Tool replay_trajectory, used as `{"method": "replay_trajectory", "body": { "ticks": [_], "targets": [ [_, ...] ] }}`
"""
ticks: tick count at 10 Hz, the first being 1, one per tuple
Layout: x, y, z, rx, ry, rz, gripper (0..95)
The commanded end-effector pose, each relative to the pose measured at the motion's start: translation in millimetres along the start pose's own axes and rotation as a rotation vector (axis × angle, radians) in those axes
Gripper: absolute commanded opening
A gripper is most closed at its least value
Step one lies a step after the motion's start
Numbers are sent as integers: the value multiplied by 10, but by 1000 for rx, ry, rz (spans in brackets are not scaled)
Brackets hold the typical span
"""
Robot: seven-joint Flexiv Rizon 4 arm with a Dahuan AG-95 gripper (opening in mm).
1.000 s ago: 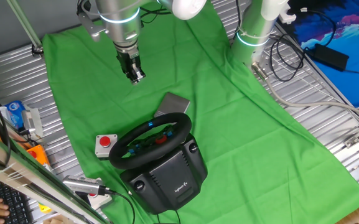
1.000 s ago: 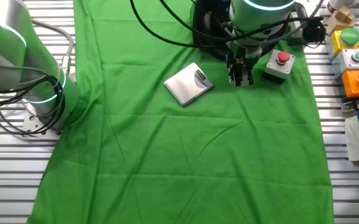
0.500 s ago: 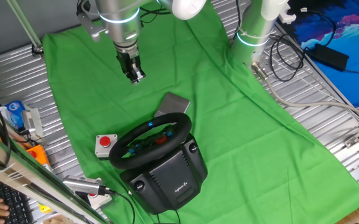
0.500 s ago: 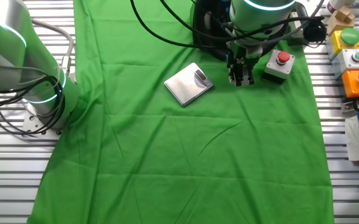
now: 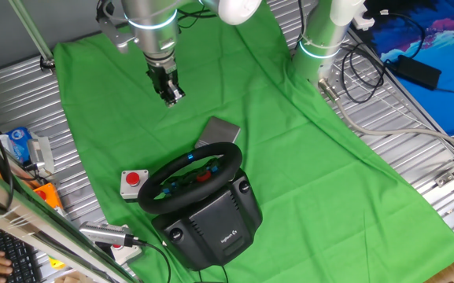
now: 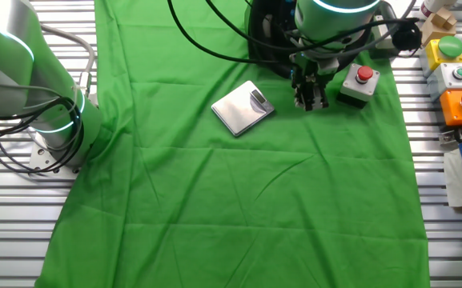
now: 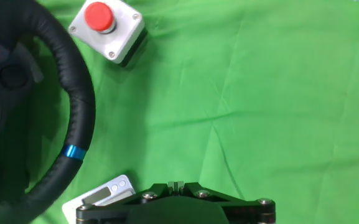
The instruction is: Rotate the steering wheel 90 degrees clockwise
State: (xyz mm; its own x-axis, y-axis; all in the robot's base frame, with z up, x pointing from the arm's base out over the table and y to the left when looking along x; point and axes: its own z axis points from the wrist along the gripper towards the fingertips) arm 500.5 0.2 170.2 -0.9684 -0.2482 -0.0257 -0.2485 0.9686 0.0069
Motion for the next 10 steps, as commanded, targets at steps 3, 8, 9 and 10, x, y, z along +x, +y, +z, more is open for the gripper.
{"method": "replay_trajectory", "body": {
  "ticks": [3, 8, 9, 10],
  "targets": [
    [7, 0, 2, -15, -23, -244, 0],
    [7, 0, 2, -11, -12, -309, 0],
    [7, 0, 2, -8, -10, -309, 0],
    [7, 0, 2, -8, -9, -311, 0]
  ]
}}
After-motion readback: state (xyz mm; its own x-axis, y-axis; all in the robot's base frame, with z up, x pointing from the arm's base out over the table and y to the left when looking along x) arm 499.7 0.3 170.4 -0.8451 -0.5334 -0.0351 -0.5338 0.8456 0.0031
